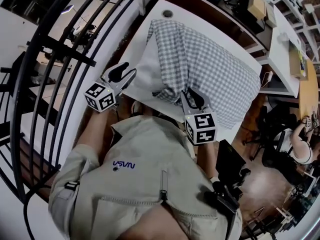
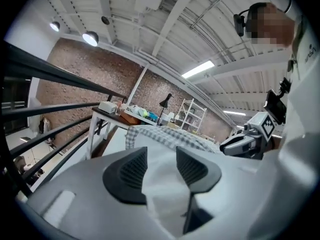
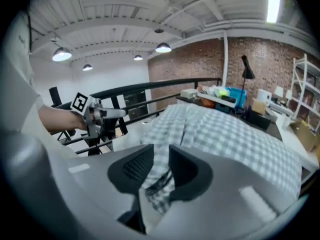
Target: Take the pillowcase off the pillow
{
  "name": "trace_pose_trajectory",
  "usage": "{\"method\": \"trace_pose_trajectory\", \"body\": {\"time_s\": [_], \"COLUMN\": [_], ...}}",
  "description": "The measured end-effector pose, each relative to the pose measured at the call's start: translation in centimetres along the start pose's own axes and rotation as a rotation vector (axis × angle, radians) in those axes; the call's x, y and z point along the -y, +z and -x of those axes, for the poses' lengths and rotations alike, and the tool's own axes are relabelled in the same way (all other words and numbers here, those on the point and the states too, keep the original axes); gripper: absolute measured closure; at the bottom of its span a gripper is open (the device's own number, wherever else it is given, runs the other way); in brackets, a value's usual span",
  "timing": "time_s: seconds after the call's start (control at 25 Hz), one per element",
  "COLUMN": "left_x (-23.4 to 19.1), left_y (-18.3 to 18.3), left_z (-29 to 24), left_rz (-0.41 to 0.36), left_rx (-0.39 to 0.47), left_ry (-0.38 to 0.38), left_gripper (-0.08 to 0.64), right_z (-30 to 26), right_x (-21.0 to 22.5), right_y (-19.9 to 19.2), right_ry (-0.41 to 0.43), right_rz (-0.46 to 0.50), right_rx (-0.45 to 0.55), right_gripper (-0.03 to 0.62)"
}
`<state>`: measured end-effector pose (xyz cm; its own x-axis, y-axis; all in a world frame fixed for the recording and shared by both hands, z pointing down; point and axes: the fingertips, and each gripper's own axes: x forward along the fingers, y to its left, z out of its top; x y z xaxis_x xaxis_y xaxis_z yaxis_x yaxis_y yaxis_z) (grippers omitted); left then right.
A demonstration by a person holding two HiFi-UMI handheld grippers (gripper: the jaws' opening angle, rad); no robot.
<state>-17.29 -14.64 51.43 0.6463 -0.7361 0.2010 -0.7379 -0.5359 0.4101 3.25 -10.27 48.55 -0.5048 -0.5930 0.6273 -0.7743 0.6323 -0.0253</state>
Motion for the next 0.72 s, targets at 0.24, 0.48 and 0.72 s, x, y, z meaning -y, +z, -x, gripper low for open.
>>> {"method": "trace_pose_trajectory", "body": {"time_s": [0.24,0.48,0.72], "left_x": [-0.8,-5.0,-7.1], "left_y": [2.9,4.3,2.1], "left_z": [-4.2,-7.9,-12.8], "left_rz": [-0.072,-0.080,-0.062], "left_rx": [0.002,-0.074,-0.224], "left_ry": [0.059,0.011,-0.135], "left_gripper": [0.390,0.371,0.293], "right_z": [-2.0,-7.3,-14.7], "right_x": [1.7,2.6,5.3], "right_y": [5.0,10.3,14.8], "right_ry": [0.052,0.015,-0.073], "right_rz": [0.096,0.187,0.242], "right_rx": [0.114,0.096,-0.016], "right_gripper": [0.497,0.477,0.457]}}
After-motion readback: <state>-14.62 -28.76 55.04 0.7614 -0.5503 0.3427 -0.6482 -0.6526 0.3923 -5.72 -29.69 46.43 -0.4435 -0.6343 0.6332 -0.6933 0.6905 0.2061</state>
